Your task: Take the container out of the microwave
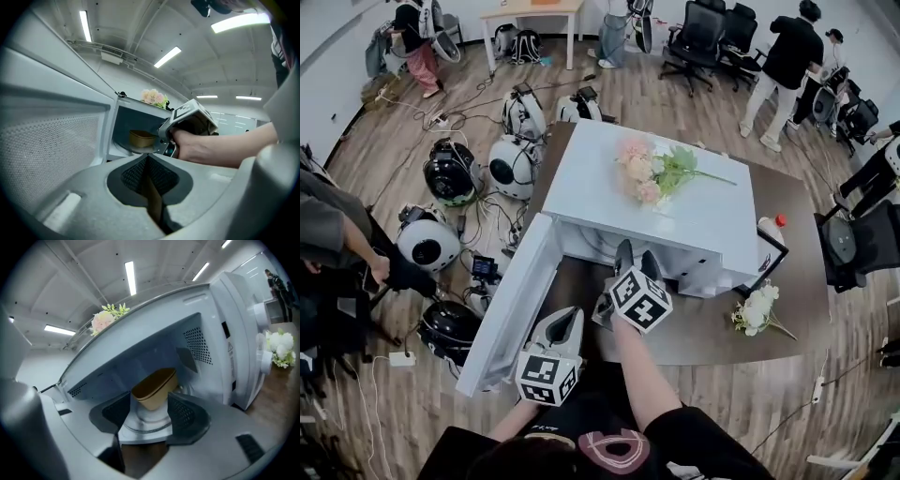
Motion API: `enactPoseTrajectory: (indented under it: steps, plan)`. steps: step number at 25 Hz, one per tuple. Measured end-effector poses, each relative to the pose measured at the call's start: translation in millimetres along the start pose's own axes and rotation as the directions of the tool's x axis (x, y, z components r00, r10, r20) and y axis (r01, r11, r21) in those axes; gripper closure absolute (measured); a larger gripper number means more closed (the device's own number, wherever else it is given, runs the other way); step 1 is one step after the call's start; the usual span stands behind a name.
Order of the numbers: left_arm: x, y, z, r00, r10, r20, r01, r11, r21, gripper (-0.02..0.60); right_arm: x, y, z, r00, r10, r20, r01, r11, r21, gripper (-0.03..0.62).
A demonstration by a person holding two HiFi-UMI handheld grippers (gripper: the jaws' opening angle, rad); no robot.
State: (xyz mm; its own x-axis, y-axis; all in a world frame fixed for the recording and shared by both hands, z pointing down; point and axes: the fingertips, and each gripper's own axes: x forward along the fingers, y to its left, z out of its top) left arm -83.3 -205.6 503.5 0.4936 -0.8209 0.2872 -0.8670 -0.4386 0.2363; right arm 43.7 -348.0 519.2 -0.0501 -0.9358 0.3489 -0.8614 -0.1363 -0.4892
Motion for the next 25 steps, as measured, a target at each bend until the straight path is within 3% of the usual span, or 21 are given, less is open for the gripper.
enactPoseTrajectory:
  steps: [10,20,25]
  plan:
    - [16,11,16,0.999,0.035,-0.014,-0.035,0.999,0.023,0.572,54,-3,2,0.999,-0.052,-0.015,0.053,0.998,0.035,0.341]
    - [19,32,12,0.997,0.071,0.004,-0.071,0.995,-0.070,0.572,69,-2,5,0.998,-0.065,0.021,0.066,0.997,-0.034,0.335]
    - [18,37,20,0.996,0.082,0.022,-0.081,0.994,-0.071,0.572,72,-20,-7,0.990,-0.137,-0.043,0.136,0.991,-0.004,0.304]
